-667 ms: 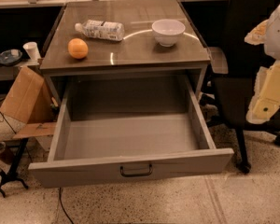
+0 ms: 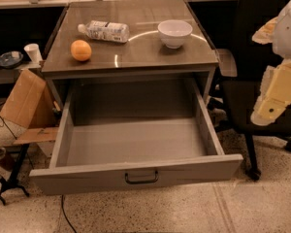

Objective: Place orange into top drawer

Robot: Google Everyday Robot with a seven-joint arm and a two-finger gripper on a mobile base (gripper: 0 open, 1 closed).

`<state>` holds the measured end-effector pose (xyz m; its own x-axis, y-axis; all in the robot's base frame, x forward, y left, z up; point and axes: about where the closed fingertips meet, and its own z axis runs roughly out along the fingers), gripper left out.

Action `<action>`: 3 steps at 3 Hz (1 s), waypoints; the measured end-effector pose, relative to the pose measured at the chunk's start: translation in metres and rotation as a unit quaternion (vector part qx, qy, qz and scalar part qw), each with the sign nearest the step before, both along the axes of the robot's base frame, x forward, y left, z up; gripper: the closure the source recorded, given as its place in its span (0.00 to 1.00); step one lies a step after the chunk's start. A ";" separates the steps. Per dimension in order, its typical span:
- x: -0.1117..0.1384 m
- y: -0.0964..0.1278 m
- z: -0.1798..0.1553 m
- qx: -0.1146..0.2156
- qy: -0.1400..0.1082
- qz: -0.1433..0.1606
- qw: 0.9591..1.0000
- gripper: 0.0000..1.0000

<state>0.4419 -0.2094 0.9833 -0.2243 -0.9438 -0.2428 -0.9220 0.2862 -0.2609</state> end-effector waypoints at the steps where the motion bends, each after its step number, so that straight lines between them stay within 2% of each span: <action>1: 0.021 0.063 0.012 0.042 -0.028 0.004 0.999 0.00; 2: 0.048 0.145 0.023 0.090 -0.056 0.004 0.994 0.00; 3: 0.083 0.240 0.026 0.143 -0.070 0.009 0.987 0.00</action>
Offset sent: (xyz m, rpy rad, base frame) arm 0.0822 0.2412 0.0328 0.3018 -0.1650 -0.0112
